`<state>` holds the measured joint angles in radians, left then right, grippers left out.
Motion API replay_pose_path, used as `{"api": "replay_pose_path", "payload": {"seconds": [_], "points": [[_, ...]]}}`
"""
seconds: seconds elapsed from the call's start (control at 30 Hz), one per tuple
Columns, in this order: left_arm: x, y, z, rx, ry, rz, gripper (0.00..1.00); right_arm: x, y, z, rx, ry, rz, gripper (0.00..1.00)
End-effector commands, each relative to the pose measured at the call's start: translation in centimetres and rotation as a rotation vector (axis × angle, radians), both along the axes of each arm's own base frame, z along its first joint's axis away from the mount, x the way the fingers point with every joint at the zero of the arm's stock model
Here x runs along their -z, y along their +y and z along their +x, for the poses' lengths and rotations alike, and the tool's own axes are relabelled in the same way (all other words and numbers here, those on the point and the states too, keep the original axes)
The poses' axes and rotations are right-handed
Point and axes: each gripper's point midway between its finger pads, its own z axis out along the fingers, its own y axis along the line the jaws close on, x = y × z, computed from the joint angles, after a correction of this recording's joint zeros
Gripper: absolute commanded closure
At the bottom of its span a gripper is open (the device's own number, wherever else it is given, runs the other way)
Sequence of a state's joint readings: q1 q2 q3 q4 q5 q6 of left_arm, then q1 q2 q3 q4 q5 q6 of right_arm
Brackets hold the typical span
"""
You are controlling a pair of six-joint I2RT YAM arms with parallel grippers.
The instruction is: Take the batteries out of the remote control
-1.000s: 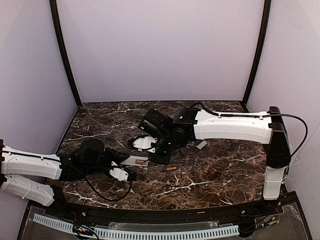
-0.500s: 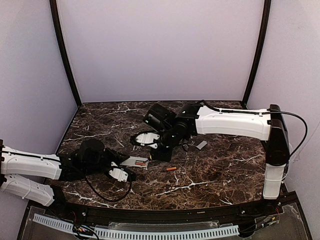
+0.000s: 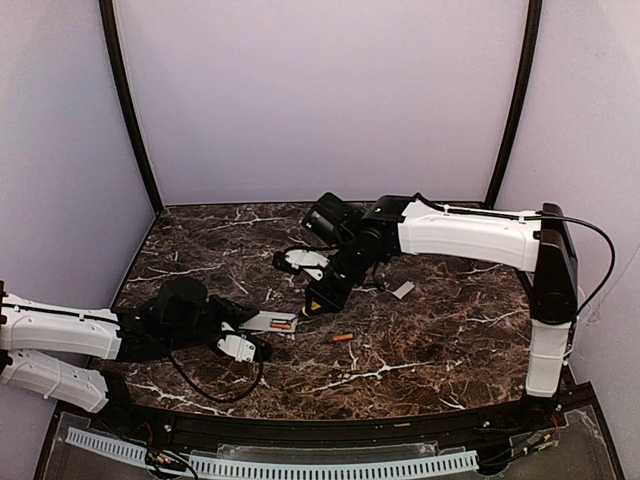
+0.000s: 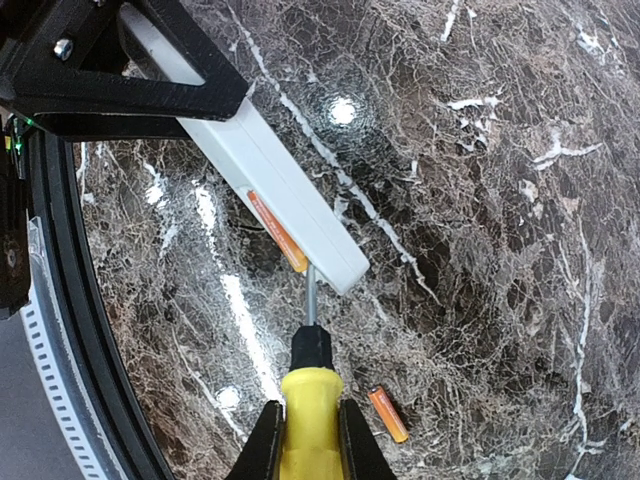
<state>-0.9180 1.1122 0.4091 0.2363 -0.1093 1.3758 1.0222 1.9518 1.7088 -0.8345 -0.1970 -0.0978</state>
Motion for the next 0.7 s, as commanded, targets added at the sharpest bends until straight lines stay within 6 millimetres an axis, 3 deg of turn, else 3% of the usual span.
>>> {"api": "replay_pose_path", "payload": {"seconds": [0.0,0.4,0.67], "points": [[-4.5,-2.6,-0.6,0.091,-0.057,-0.16,1.0,-0.5,-0.3,1.7,0.068,-0.031,0.023,1.0],[-4.2,-2.5,-0.6,0.089,-0.053,-0.145,1.0,-1.4,-0.2,3.6,0.044,-0.278,-0.095,1.0],[-4.3,-2.5,-0.6,0.092,-0.055,-0.146,0.99,-1.3,1.7,1.4,-0.141,-0.408,-0.155,1.0]]}}
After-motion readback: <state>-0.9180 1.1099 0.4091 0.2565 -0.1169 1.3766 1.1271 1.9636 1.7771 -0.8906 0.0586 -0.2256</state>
